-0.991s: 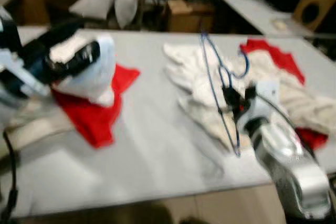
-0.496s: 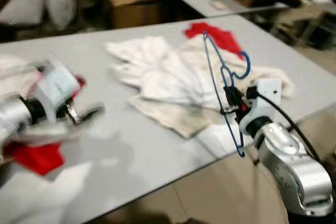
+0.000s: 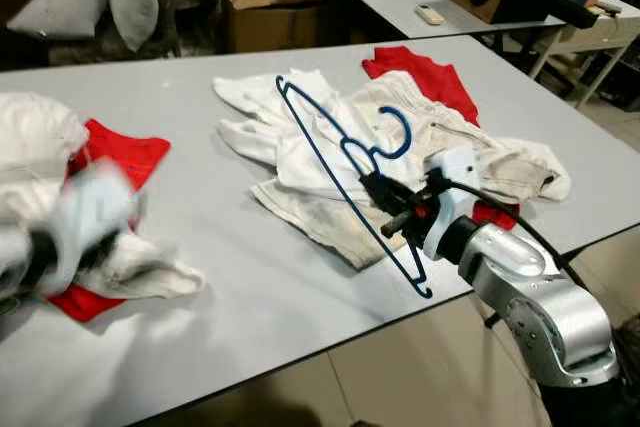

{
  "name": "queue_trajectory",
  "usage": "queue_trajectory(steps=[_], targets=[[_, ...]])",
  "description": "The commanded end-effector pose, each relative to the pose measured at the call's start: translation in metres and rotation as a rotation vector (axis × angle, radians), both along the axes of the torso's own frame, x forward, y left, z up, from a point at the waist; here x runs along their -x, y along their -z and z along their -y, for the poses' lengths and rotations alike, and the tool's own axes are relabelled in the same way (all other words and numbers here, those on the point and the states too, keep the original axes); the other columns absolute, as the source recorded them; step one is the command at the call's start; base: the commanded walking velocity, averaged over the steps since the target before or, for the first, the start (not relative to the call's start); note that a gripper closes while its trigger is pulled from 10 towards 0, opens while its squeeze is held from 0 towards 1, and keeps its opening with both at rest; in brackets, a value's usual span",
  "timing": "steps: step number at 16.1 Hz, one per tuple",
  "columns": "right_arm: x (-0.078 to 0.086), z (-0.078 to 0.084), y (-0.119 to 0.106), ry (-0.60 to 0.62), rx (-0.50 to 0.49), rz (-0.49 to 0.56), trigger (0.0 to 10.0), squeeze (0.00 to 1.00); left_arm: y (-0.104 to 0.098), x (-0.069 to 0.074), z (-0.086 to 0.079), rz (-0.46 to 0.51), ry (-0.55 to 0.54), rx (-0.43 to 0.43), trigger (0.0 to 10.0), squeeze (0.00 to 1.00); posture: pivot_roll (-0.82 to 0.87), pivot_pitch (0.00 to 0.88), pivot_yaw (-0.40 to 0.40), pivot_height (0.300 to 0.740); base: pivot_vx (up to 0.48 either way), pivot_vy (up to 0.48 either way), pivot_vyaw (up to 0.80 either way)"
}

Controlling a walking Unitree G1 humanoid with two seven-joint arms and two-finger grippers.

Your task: Hang hanger

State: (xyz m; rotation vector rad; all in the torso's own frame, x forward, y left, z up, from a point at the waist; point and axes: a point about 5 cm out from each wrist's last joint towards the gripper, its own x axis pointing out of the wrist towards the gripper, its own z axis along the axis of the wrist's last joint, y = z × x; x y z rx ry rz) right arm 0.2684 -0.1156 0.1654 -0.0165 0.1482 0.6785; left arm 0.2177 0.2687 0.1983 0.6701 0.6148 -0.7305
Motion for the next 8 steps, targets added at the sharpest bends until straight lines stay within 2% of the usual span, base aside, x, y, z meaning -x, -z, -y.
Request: queue_trajectory(steps=[1,3,4,5,6,7,8], targets=[[-0.001,-0.005,0.0,-0.037,0.007,0.013,10.0,0.0,-0.017,-0.001,-0.005,0.058,-0.011,-0.007,10.0,1.0,0.21,0.029,-0.102,0.74,0.0,0.0,0.0],[0.0,-0.008,0.003,-0.062,0.006,0.009,10.0,0.0,-0.031,-0.002,-0.01,0.121,-0.031,0.042,10.0,1.0,0.23,0.035,-0.108,0.74,0.0,0.0,0.0],[-0.006,-0.007,0.006,-0.024,-0.016,0.005,10.0,0.0,-0.063,-0.015,-0.007,0.372,-0.115,0.252,10.0,1.0,0.26,0.034,-0.121,0.74,0.0,0.0,0.0],[-0.012,-0.004,0.006,0.049,-0.022,0.013,10.0,0.0,-0.071,-0.03,0.002,0.54,-0.217,0.41,10.0,0.92,0.26,0.03,-0.121,0.74,0.0,0.0,0.0],[-0.014,-0.003,0.005,0.098,-0.012,0.037,10.0,0.0,-0.062,-0.034,0.012,0.565,-0.25,0.503,10.0,0.64,0.25,0.027,-0.114,0.74,0.0,0.0,0.0],[-0.014,-0.003,0.004,0.117,-0.006,0.052,10.0,0.0,-0.058,-0.035,0.016,0.574,-0.261,0.538,10.0,0.64,0.23,0.024,-0.112,0.74,0.0,0.0,0.0],[-0.016,0.002,0.002,0.188,0.042,0.097,10.0,0.0,-0.042,-0.037,0.029,0.561,-0.297,0.629,10.0,0.43,0.22,0.023,-0.107,0.74,0.0,0.0,0.0]])
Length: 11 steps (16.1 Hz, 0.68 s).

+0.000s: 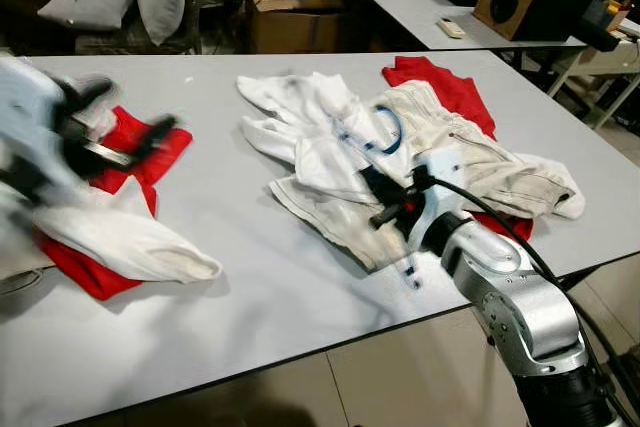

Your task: Hang hanger

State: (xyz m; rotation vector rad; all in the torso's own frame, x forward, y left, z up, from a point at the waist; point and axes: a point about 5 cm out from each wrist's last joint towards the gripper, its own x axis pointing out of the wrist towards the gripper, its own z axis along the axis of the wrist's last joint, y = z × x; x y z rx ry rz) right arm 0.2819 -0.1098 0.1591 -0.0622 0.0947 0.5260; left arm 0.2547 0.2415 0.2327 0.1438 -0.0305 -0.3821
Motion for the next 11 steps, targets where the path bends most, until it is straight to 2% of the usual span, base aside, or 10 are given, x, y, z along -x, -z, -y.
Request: queue_trajectory(steps=[1,2,3,5,6,8,10,11], targets=[[-0.002,0.01,-0.002,0.088,0.059,0.031,10.0,0.0,0.008,-0.001,0.013,0.014,-0.04,0.016,10.0,0.43,0.19,0.016,-0.1,0.74,0.0,0.0,0.0],[0.004,0.017,0.002,0.121,0.088,0.02,10.0,0.0,0.025,-0.003,0.035,-0.014,-0.066,0.026,10.0,0.44,0.16,0.01,-0.095,0.74,0.0,-0.259,0.0],[0.009,0.021,0.003,0.16,0.084,0.019,10.0,0.0,0.034,-0.002,0.051,-0.025,-0.063,0.033,10.0,0.44,0.14,0.005,-0.091,0.74,0.0,-0.296,0.0],[0.02,0.027,0.0,0.232,0.041,0.046,10.0,0.0,0.047,-0.003,0.072,-0.028,-0.057,0.057,10.0,0.44,0.11,0.001,-0.074,0.74,0.0,-0.388,0.0],[0.026,0.033,0.0,0.284,0.062,0.078,10.0,0.0,0.059,-0.006,0.083,-0.042,-0.081,0.087,10.0,0.44,0.08,0.008,-0.045,0.74,0.0,-0.386,0.0],[0.035,0.042,0.0,0.344,0.161,0.12,10.0,0.0,0.076,-0.008,0.093,-0.072,-0.12,0.085,10.0,0.45,0.04,0.012,-0.028,0.74,0.0,-0.39,0.0],[0.04,0.052,-0.003,0.372,0.13,0.105,10.0,0.0,0.074,-0.01,0.1,-0.055,-0.134,0.104,10.0,0.44,0.02,0.025,-0.037,0.74,0.0,-0.39,0.0],[0.04,0.052,-0.003,0.372,0.13,0.105,10.0,0.0,0.074,-0.01,0.1,-0.055,-0.134,0.104,10.0,0.44,0.02,0.025,-0.037,0.74,0.0,-0.39,0.0]])
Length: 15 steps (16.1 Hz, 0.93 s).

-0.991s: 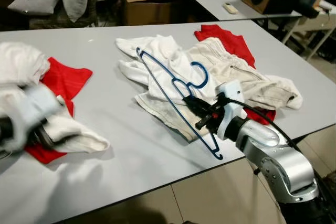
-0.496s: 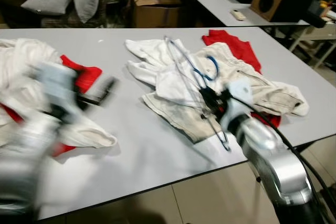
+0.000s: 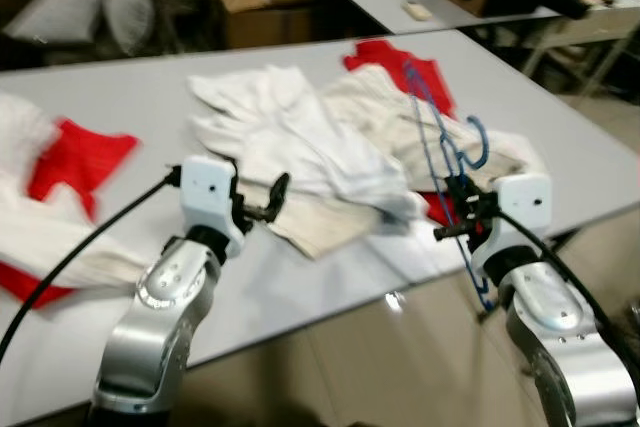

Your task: Hang hanger

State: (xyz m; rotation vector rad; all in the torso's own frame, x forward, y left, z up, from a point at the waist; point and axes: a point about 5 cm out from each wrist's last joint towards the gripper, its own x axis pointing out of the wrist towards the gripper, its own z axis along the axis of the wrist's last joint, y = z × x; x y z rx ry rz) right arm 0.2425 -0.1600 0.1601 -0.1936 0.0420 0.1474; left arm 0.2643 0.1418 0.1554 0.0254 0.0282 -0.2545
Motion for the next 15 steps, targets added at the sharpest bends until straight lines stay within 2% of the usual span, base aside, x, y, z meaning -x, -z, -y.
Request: queue_trajectory(steps=[1,5,6,7,9,11,13,15], targets=[[0.006,0.009,0.001,0.005,-0.038,-0.018,10.0,0.0,-0.001,-0.003,0.003,0.034,-0.03,-0.012,10.0,0.44,-0.01,0.033,-0.043,0.74,0.0,-0.371,0.0],[0.014,0.025,0.002,0.046,-0.07,-0.042,10.0,0.0,0.002,-0.006,0.014,0.02,-0.009,-0.01,10.0,0.4,-0.03,0.021,-0.003,0.74,0.0,-0.093,0.0],[0.014,0.027,0.002,0.059,-0.073,-0.04,10.0,0.0,0.002,-0.007,0.016,0.025,0.002,-0.012,10.0,0.36,-0.04,0.022,0.002,0.74,0.0,0.0,0.0],[0.017,0.028,0.004,0.089,-0.077,-0.043,10.0,0.0,0.006,-0.008,0.02,0.032,0.04,-0.063,10.0,0.25,-0.04,0.03,0.018,0.74,0.0,0.0,0.0],[0.027,0.032,0.004,0.112,-0.082,-0.045,10.0,0.0,0.009,-0.008,0.027,0.031,0.077,-0.063,10.0,0.22,-0.05,0.032,0.043,0.74,0.0,0.0,0.0],[0.035,0.032,0.01,0.149,-0.1,-0.063,10.0,0.0,0.005,-0.015,0.022,0.044,0.098,-0.083,10.0,0.22,-0.05,0.046,0.057,0.74,0.0,0.0,0.0],[0.034,0.029,0.009,0.146,-0.112,-0.06,10.0,0.0,0.006,-0.02,0.015,0.034,0.063,-0.086,10.0,0.22,-0.06,0.032,0.064,0.74,0.0,0.0,0.0],[0.032,0.022,0.01,0.127,-0.113,-0.059,10.0,0.0,0.014,-0.026,0.01,-0.001,0.032,-0.034,10.0,0.23,-0.07,0.029,0.074,0.74,0.274,0.0,0.0]])
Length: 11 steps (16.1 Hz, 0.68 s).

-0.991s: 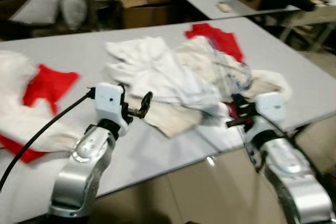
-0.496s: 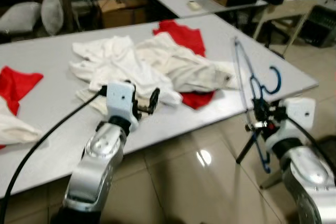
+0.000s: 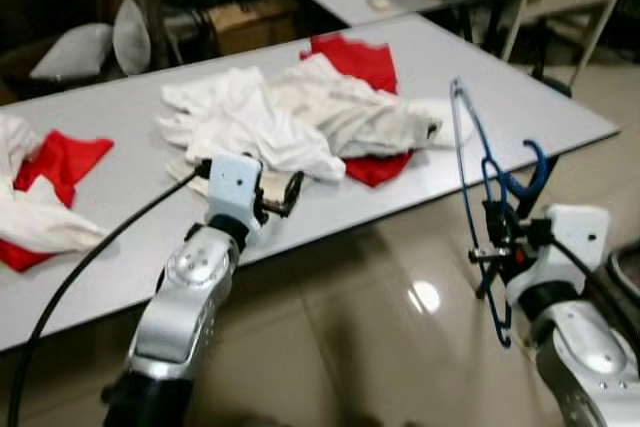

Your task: Hang hanger

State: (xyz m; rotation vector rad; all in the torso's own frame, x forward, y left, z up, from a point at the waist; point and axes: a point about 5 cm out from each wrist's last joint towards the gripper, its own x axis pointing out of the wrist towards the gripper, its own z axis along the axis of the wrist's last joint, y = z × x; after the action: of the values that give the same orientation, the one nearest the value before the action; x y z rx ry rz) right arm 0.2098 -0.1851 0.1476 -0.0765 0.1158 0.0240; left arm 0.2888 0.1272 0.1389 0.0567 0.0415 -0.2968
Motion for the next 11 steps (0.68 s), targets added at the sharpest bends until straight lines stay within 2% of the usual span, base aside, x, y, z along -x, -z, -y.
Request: queue_trajectory(steps=[1,2,4,9,11], targets=[[-0.001,-0.003,-0.002,-0.002,0.003,0.006,10.0,0.0,0.0,-0.002,-0.004,-0.001,-0.02,0.022,10.0,0.23,-0.07,0.016,0.074,0.74,0.285,0.0,0.0],[-0.003,0.002,-0.005,-0.002,-0.01,0.016,10.0,0.0,0.004,-0.001,0.0,-0.007,-0.015,0.016,10.0,0.23,-0.07,0.046,0.068,0.74,0.285,0.0,0.0],[-0.004,0.008,-0.008,0.002,0.018,0.014,10.0,0.0,0.001,0.0,-0.003,-0.017,-0.042,0.051,10.0,0.23,-0.07,0.068,0.063,0.74,0.285,0.0,0.0],[-0.007,0.002,-0.006,-0.045,0.023,0.004,10.0,0.0,0.0,0.003,0.002,-0.002,-0.036,0.046,10.0,0.24,-0.06,0.065,0.037,0.74,0.29,0.0,0.0],[-0.009,-0.004,-0.003,-0.086,0.055,-0.006,10.0,0.0,0.002,0.005,0.001,0.0,-0.051,0.039,10.0,0.24,-0.04,0.057,0.024,0.74,0.294,0.0,0.0]])
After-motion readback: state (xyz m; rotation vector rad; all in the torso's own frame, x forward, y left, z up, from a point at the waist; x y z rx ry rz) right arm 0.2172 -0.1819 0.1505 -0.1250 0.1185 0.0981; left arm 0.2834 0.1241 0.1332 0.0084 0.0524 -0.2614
